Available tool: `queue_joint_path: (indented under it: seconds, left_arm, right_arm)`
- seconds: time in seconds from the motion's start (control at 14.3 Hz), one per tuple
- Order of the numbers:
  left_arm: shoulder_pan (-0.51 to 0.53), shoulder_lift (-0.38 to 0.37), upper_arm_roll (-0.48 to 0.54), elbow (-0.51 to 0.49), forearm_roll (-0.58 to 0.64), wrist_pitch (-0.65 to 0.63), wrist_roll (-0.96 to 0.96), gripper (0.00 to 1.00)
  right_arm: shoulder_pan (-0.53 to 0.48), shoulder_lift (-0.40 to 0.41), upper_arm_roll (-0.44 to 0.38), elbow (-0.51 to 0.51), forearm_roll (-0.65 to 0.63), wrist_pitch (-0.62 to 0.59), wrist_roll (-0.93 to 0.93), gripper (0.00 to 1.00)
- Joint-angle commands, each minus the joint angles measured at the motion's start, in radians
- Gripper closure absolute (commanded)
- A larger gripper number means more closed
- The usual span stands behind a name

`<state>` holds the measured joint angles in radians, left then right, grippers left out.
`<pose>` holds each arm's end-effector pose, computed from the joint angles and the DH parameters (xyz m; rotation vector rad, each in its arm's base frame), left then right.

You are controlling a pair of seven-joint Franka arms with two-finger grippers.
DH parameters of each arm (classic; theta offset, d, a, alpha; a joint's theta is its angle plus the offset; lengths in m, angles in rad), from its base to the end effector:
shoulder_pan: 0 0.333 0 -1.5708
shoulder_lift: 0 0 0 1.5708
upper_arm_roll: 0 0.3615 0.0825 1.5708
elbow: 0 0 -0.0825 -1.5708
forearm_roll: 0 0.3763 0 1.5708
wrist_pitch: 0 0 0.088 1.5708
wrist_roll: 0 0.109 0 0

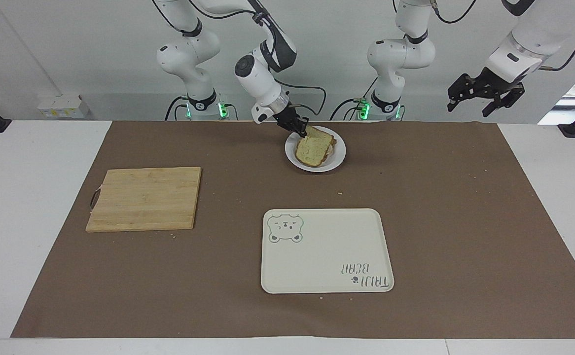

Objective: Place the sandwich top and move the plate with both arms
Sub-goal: 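Release the bread onto the egg toast and withdraw the right gripper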

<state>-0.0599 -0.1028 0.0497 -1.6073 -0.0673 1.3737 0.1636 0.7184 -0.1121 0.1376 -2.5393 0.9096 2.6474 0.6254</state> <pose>0.4879 -0.0116 0.6890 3.0412 -0.2794 -0.1912 0.3118 0.3287 0.3774 -2.5366 0.6978 0.2427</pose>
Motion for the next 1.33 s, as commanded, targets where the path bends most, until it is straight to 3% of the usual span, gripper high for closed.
queue_joint_path:
  seconds: [0.0,0.28,0.49,0.63,0.98,1.12,1.26]
  left_arm:
    - [0.022,-0.029,-0.004,-0.036,-0.012,0.001,0.002,0.0]
    - [0.025,-0.063,-0.002,-0.089,-0.035,0.018,0.01,0.0]
    - [0.028,-0.112,-0.001,-0.176,-0.104,0.057,0.033,0.0]
    - [0.046,-0.162,-0.001,-0.278,-0.155,0.128,0.137,0.0]
    - [0.023,-0.23,-0.004,-0.576,-0.342,0.333,0.171,0.0]
    - [-0.009,-0.256,-0.005,-0.683,-0.373,0.422,0.198,0.0]
    - [-0.009,-0.258,-0.004,-0.768,-0.495,0.477,0.258,0.0]
  right_arm:
    - [0.01,0.046,-0.003,0.031,0.029,0.029,0.115,0.0]
    - [-0.008,-0.01,-0.015,0.034,0.029,-0.055,0.142,0.0]
    - [-0.108,-0.078,-0.016,0.059,0.012,-0.182,0.142,0.0]
    - [-0.18,-0.084,-0.015,0.106,-0.015,-0.265,0.14,0.0]
    - [-0.371,-0.047,-0.01,0.339,-0.292,-0.522,0.114,0.0]
    - [-0.427,-0.035,-0.01,0.402,-0.363,-0.547,0.045,0.0]
    - [-0.476,-0.035,-0.012,0.454,-0.373,-0.564,-0.031,0.0]
